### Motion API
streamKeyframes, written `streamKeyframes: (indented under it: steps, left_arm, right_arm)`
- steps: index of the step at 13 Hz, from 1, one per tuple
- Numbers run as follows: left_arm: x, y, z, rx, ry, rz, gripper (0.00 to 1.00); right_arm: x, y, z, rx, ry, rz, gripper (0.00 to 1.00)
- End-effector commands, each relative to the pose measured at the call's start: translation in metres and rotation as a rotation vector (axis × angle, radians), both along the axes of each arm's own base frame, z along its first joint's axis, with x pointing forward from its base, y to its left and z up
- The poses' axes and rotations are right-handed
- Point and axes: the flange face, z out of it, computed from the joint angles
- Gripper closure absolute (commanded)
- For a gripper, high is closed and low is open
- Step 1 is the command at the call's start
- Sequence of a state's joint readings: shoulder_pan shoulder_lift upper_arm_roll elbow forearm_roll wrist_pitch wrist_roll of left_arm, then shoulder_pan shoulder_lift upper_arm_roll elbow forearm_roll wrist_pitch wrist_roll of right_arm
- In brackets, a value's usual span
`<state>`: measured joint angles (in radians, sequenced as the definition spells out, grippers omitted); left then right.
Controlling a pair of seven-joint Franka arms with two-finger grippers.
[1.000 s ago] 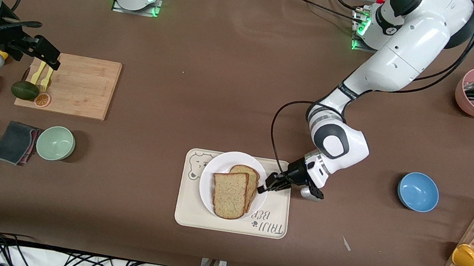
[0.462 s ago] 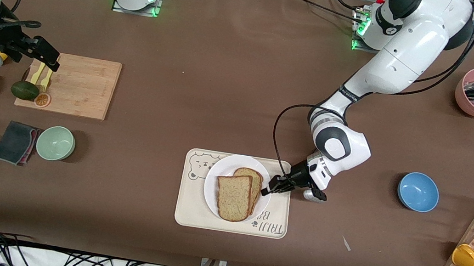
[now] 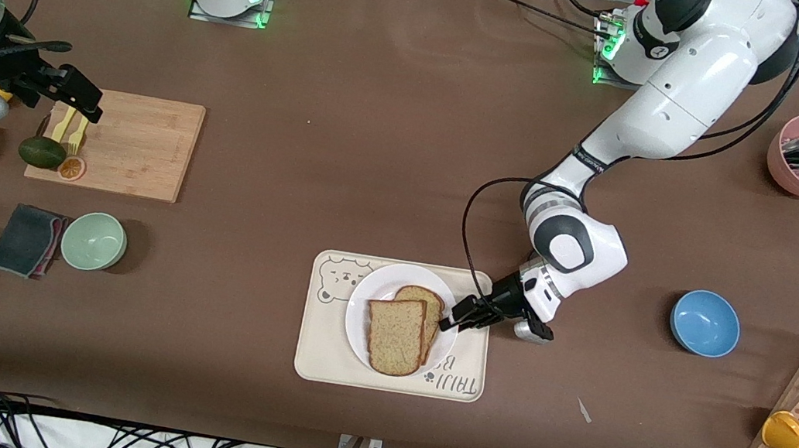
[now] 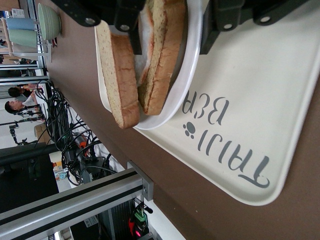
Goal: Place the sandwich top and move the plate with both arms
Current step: 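Open the left gripper and release the plate rim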
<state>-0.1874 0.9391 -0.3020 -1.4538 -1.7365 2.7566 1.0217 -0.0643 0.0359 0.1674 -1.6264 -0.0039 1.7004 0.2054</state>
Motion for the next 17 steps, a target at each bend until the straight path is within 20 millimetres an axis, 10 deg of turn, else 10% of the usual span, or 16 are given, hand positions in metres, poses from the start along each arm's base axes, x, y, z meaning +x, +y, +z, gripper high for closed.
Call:
streamKeyframes:
  steps: [1,10,17]
  left_arm:
    - [0.008,-0.001,0.006,0.002,-0.008,0.000,0.25]
    - [0.036,0.020,0.061,0.063,0.065,-0.038,0.01]
    - [0.029,0.041,0.108,0.202,0.101,-0.134,0.01]
  right_arm:
    - [-0.002,0.003,0.001,0.000,-0.006,-0.002,0.00]
    - [0.004,0.002,0.000,-0.022,-0.034,0.001,0.00]
    - [0.003,0.014,0.002,-0.037,-0.040,-0.009,0.00]
